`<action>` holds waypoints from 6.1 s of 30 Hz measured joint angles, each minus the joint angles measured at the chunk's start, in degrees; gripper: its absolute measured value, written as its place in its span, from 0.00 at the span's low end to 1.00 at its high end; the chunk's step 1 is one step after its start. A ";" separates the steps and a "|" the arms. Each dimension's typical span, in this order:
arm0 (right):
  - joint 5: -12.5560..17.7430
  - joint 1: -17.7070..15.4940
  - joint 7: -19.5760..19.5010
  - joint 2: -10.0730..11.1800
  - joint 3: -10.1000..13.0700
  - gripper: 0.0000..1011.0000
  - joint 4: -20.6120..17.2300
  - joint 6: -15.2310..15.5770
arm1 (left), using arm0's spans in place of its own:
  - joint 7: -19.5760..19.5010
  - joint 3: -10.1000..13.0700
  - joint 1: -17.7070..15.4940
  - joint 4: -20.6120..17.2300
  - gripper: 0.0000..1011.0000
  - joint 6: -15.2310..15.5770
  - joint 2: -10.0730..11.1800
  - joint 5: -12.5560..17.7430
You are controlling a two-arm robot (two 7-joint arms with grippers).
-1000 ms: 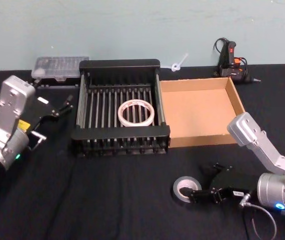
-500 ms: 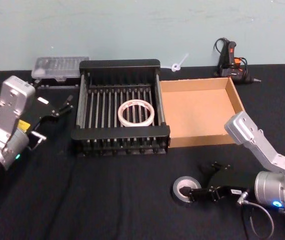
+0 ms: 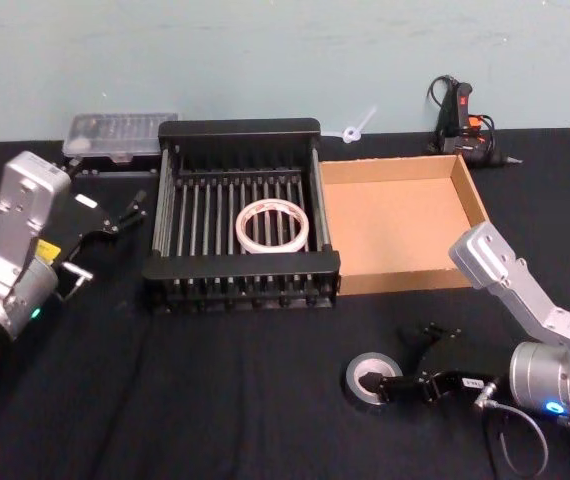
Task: Pick up the white tape and place it into the black box , Pick up the silver tape and place it into the brown box.
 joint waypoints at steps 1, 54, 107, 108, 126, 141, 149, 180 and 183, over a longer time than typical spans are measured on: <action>0.00 0.00 0.01 0.00 0.00 0.99 0.00 0.00 | 0.00 0.00 0.00 0.00 0.99 0.00 0.00 0.00; -0.02 -0.06 0.02 0.00 0.08 0.16 -0.10 -0.03 | 0.00 0.00 0.00 0.00 0.99 0.00 0.00 0.00; -6.61 15.55 -7.19 -11.46 5.34 0.16 18.95 -6.49 | 0.00 0.00 0.00 0.00 0.99 0.00 0.00 0.00; -6.82 15.97 -7.11 -11.76 5.26 0.16 19.73 -6.61 | 0.00 0.00 -0.01 0.00 0.99 0.00 0.00 0.00; -9.21 19.69 -6.03 -14.80 4.61 0.16 26.62 -7.95 | 0.00 0.00 0.00 0.00 0.99 0.00 0.00 0.00; -9.04 19.53 -6.07 -14.66 4.57 0.40 26.32 -7.86 | 0.00 0.00 0.00 0.00 0.99 0.00 0.00 0.00; -9.01 19.50 -6.09 -14.61 4.57 0.63 26.28 -7.82 | 0.00 0.00 0.00 0.00 0.99 0.00 0.00 0.00; -9.71 18.91 -6.50 -15.12 5.51 0.99 25.83 -8.12 | 0.00 0.00 0.00 0.00 0.99 0.00 0.00 0.00; -10.20 18.48 -6.96 -15.50 6.11 0.99 25.47 -8.73 | 0.00 0.00 0.00 0.00 0.99 0.00 0.00 0.00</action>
